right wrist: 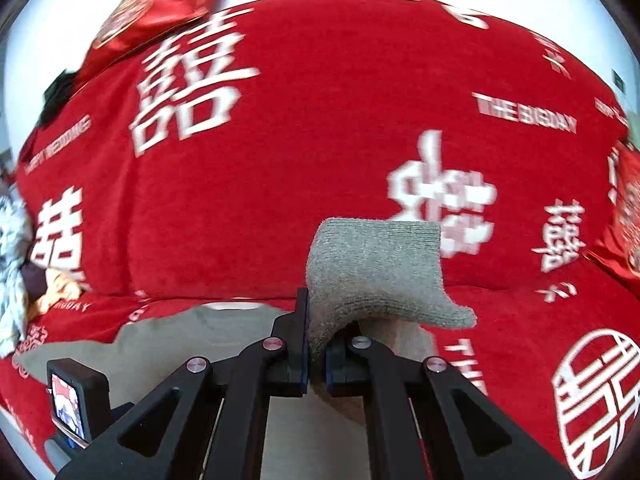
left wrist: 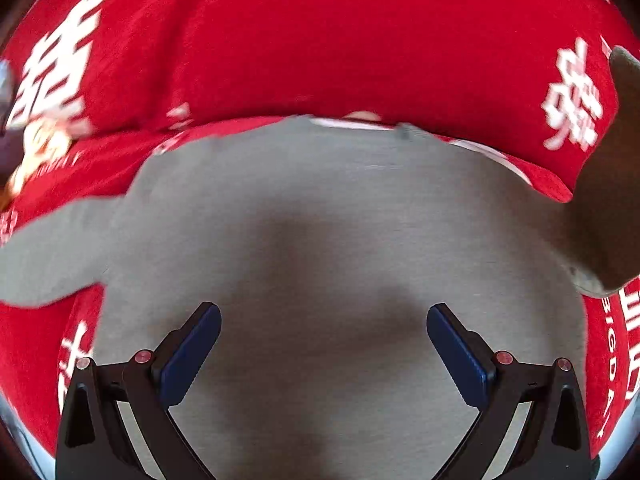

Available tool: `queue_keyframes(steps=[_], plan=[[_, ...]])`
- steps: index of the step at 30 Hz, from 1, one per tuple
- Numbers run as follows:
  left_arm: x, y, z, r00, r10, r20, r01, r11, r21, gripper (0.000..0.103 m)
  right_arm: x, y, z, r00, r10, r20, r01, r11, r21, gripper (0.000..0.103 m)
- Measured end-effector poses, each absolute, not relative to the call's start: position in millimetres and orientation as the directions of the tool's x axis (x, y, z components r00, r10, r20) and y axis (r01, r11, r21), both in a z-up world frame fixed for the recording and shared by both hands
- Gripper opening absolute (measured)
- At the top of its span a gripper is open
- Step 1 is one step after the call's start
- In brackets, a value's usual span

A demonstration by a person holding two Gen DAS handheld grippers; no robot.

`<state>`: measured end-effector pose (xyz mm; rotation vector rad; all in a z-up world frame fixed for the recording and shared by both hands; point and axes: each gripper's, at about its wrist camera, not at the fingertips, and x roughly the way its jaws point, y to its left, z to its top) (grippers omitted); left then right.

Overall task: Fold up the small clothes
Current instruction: 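Lay the sleeve across the chest and open the right gripper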

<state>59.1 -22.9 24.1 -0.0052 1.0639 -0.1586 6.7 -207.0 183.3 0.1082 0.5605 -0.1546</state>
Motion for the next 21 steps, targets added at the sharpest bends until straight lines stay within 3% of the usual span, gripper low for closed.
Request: queue_keyframes(steps=[10, 21], plan=[[47, 76, 5, 0.467, -0.131, -0.875, -0.024, 0.987, -0.16, 0.103, 52, -77, 137, 0.782, -0.018, -0.624, 0.005, 1.0, -0.022, 0.005], [24, 102, 5, 0.488, -0.166, -0.857, -0.002, 0.981, -0.192, 0.103, 82, -27, 59, 0.636, 0.005, -0.771, -0.075, 0.996, -0.055, 0.006]])
